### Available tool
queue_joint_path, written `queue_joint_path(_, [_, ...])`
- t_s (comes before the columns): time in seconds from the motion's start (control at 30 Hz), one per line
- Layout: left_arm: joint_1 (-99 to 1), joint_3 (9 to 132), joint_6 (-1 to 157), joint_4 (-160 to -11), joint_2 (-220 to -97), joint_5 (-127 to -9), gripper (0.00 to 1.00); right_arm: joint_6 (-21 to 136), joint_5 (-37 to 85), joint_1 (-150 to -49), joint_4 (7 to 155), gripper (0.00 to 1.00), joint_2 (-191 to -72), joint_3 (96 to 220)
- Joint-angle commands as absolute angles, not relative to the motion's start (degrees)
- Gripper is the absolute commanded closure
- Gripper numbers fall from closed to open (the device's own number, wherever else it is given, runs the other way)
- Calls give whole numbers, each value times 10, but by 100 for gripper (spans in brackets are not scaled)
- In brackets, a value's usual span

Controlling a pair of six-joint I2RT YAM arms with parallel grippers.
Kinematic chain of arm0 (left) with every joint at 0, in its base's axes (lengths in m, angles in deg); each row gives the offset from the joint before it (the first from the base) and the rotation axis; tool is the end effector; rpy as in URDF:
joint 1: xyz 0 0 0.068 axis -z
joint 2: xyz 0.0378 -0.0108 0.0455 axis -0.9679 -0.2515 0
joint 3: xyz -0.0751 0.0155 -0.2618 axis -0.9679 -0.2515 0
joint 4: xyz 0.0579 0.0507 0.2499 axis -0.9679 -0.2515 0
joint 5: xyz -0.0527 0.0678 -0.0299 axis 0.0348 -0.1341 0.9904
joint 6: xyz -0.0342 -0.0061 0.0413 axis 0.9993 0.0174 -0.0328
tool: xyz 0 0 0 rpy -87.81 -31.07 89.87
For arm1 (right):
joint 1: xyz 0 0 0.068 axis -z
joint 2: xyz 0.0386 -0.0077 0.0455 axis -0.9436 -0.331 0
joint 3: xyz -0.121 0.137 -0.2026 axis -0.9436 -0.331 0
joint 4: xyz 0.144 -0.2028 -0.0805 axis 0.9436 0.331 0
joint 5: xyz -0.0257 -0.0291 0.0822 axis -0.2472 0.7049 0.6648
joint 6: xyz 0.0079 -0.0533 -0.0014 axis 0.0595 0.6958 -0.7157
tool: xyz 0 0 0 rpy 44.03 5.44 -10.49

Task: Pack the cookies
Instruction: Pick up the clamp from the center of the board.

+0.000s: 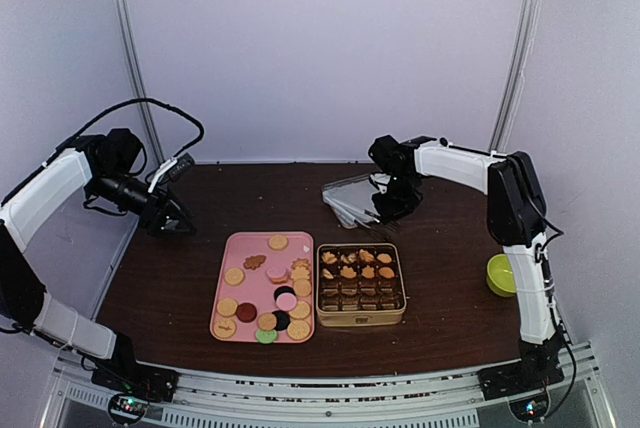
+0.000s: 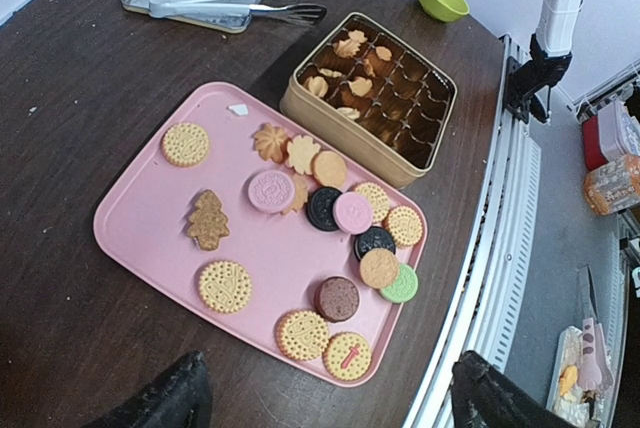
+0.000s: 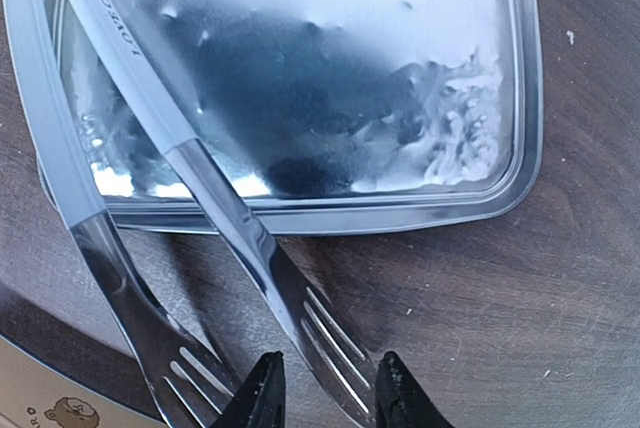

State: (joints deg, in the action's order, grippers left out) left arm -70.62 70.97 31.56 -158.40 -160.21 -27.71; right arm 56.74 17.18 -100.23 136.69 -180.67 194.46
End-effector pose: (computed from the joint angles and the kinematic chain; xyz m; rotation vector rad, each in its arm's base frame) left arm 0.2338 -0.0466 0.3147 0.9890 2.3059 -1.0091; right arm 0.4107 0.2332 0.1872 -0.5512 2.8329 0.1374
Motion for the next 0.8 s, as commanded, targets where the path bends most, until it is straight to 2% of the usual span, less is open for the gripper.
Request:
queue_joint_path(0.0, [-706, 728, 304, -1589, -1603, -277, 15, 573, 172, -1001, 1375, 68, -1817, 1953])
queue_joint_path(0.2, [-706, 728, 304, -1590, -1603, -276, 16, 578, 169, -1001, 1381, 70, -1817, 1947])
queue_joint_path(0.37, [-706, 728, 304, -1592, -1603, -275, 16, 579, 169, -1001, 1379, 81, -1816, 1941])
queue_joint_path(0.53, [-706, 730, 303, -1593, -1603, -273, 17, 588, 161, -1001, 1394, 85, -1809, 1957])
queue_joint_path(0.7, [-705, 733, 305, -1593, -1604, -271, 18, 592, 166, -1001, 1397, 100, -1797, 1964])
queue_joint_path(0.77, [-706, 734, 305, -1594, -1604, -272, 18, 591, 179, -1001, 1398, 100, -1793, 1961])
